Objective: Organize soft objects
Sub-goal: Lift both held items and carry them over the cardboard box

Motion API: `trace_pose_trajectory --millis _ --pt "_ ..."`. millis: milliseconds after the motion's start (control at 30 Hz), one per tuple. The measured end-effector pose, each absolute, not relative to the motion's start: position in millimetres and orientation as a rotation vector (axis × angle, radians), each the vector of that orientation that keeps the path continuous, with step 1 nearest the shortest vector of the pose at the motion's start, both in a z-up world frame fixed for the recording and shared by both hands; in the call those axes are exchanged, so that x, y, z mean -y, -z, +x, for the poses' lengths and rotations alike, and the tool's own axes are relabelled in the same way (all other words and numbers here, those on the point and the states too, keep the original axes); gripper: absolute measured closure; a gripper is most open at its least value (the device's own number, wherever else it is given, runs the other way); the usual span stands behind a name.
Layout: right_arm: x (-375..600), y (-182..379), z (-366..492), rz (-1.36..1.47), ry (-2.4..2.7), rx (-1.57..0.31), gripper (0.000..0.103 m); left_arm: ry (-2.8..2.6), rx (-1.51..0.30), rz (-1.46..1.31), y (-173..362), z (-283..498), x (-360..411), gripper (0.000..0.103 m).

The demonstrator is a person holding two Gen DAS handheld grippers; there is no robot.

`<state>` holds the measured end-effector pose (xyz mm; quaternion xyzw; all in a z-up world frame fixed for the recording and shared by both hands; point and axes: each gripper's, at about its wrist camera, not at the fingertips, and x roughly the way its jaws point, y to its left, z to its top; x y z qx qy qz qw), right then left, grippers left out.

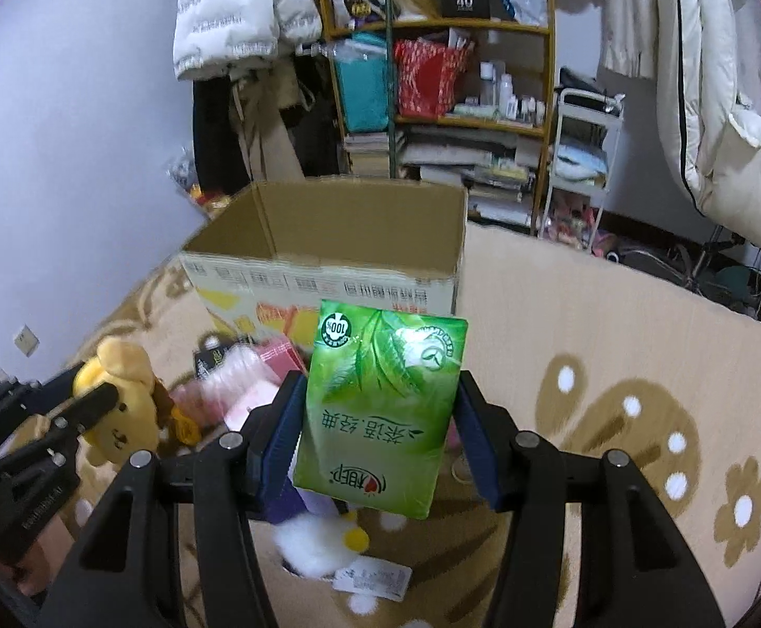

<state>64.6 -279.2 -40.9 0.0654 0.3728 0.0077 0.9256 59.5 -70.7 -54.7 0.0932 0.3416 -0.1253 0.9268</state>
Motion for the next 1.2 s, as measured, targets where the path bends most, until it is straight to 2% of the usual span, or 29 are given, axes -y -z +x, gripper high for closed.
trace_pose_trajectory --millis 433,867,1200 --pt "283 5 81 0.139 -0.048 -0.680 0.044 0.232 -0.590 0.180 9 97 64 0.076" --pt "274 -22 136 0.074 -0.061 -0.610 0.044 0.220 -0.441 0.200 -46 164 90 0.075" --pt "280 0 179 0.047 -0.025 -0.652 0.044 0.246 -0.494 0.149 -26 213 111 0.074"
